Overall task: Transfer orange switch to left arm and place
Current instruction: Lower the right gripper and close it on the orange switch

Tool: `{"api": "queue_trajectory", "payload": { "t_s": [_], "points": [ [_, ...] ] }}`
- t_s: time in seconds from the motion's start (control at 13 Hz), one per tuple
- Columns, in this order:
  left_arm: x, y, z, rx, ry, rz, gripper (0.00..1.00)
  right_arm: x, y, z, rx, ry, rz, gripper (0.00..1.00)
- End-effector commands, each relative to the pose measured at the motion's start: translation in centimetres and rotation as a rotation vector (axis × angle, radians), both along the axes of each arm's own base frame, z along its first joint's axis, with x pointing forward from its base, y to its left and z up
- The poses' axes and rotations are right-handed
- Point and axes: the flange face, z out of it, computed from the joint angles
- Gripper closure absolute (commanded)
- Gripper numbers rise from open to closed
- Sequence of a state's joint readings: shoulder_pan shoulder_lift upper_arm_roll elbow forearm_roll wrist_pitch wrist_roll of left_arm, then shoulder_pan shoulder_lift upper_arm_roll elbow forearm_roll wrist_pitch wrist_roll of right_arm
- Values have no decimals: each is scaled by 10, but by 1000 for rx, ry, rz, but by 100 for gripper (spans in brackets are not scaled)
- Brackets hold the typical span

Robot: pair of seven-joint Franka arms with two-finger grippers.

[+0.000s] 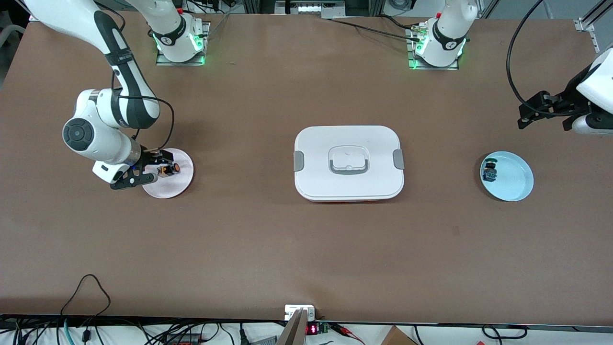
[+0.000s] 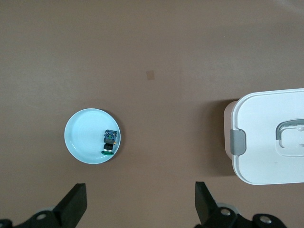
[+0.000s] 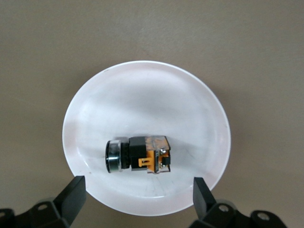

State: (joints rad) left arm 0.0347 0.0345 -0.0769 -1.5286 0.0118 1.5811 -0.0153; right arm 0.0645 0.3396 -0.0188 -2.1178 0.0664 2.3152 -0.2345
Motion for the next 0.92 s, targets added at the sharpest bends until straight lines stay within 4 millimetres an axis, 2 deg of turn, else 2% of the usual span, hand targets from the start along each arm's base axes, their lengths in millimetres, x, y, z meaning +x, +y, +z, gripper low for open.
{"api": "queue_trajectory", "payload": {
  "t_s": [0.0, 0.84],
  "points": [
    [4, 1, 5, 11, -9, 4, 0, -2, -5, -12, 75, 8, 0, 0],
    [4, 1, 5, 13, -9, 4, 0, 2, -5, -38, 88, -21, -36, 0]
  ]
}}
